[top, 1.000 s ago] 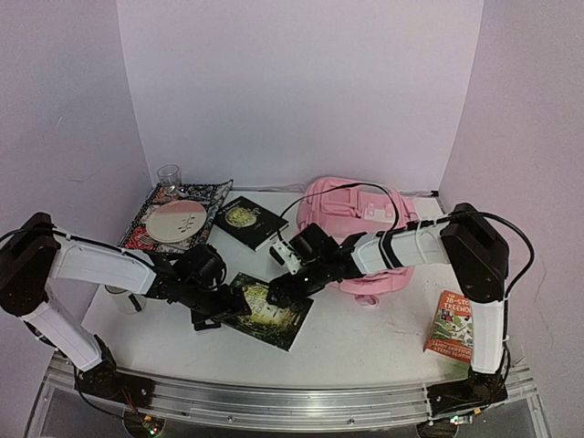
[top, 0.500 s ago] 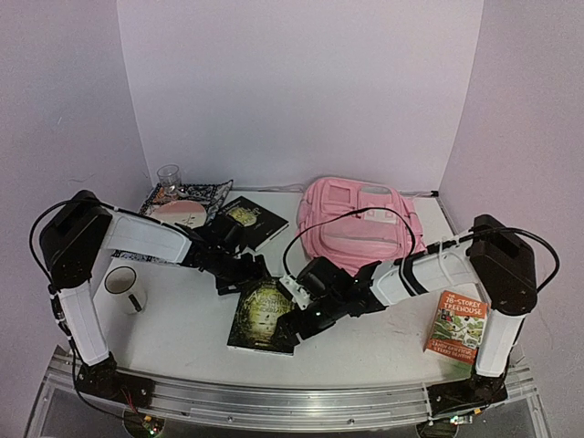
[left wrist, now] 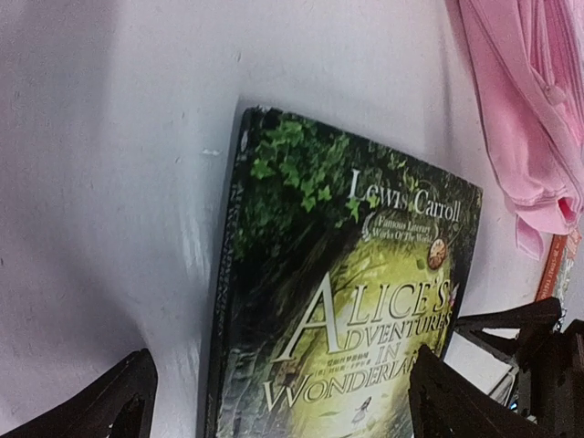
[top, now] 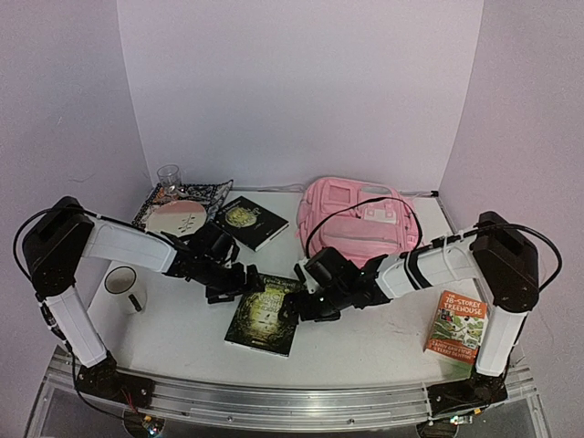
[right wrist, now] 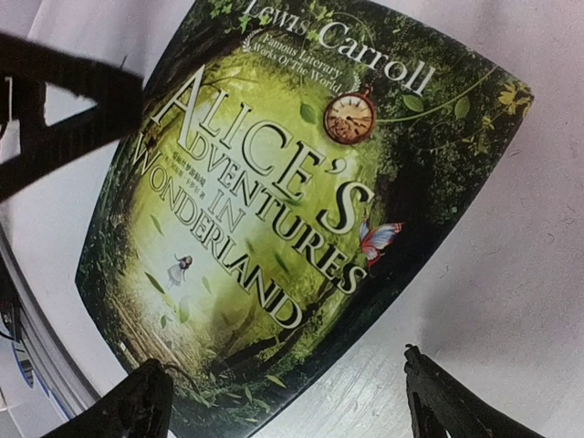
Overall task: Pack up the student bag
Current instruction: Rotate the book at the center of the board, then grab the book from the center of the board.
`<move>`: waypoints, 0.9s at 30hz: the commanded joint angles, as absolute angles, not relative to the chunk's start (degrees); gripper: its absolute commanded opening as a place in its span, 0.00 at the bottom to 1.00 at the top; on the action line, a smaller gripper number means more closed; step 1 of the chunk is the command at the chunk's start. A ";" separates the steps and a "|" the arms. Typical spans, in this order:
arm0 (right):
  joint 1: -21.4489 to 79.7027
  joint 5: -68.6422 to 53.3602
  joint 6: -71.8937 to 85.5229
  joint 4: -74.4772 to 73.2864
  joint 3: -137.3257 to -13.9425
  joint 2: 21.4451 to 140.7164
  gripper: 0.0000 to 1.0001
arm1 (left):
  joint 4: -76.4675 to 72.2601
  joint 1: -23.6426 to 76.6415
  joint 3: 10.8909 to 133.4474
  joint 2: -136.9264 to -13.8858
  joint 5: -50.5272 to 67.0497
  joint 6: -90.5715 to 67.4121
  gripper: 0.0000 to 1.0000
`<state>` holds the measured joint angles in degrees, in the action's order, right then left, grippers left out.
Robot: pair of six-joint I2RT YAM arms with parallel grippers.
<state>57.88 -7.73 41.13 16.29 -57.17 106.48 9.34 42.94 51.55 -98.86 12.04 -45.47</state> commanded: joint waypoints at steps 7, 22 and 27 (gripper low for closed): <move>58.01 -8.84 46.30 19.12 -60.49 111.23 0.84 | 10.34 43.34 45.72 -101.07 22.19 -47.80 0.95; 57.64 -12.22 44.29 26.57 -59.58 106.33 0.79 | -2.21 45.26 43.96 -102.69 28.96 -53.95 0.92; 57.59 -11.01 44.08 26.57 -58.04 102.21 0.79 | -2.29 45.26 43.58 -101.48 27.30 -54.26 0.91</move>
